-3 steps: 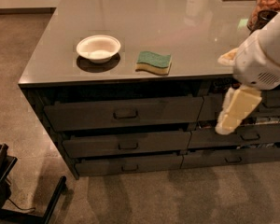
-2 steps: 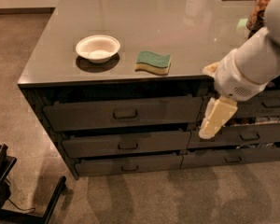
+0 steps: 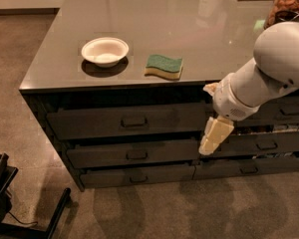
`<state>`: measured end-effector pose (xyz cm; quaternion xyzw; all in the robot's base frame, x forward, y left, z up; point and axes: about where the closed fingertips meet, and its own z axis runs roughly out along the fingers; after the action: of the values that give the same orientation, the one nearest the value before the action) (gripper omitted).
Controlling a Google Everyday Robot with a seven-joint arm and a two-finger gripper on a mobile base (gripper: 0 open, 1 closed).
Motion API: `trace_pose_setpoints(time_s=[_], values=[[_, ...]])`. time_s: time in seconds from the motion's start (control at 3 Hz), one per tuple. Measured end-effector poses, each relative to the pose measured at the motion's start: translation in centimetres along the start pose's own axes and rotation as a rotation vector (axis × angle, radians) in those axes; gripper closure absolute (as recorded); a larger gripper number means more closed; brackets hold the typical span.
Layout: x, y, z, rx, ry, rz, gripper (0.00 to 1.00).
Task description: Open top drawer
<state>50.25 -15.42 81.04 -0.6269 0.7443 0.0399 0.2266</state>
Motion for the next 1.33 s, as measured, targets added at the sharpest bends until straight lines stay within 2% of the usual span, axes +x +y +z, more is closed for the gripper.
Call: trace_pose_setpoints(time_s=[0.67, 1.33], values=[[-0.6, -1.2, 5.2, -0.025, -0.024, -0.084, 0.0], [-1.3, -2.9, 10.2, -0.033, 0.002, -0.155, 0.0]])
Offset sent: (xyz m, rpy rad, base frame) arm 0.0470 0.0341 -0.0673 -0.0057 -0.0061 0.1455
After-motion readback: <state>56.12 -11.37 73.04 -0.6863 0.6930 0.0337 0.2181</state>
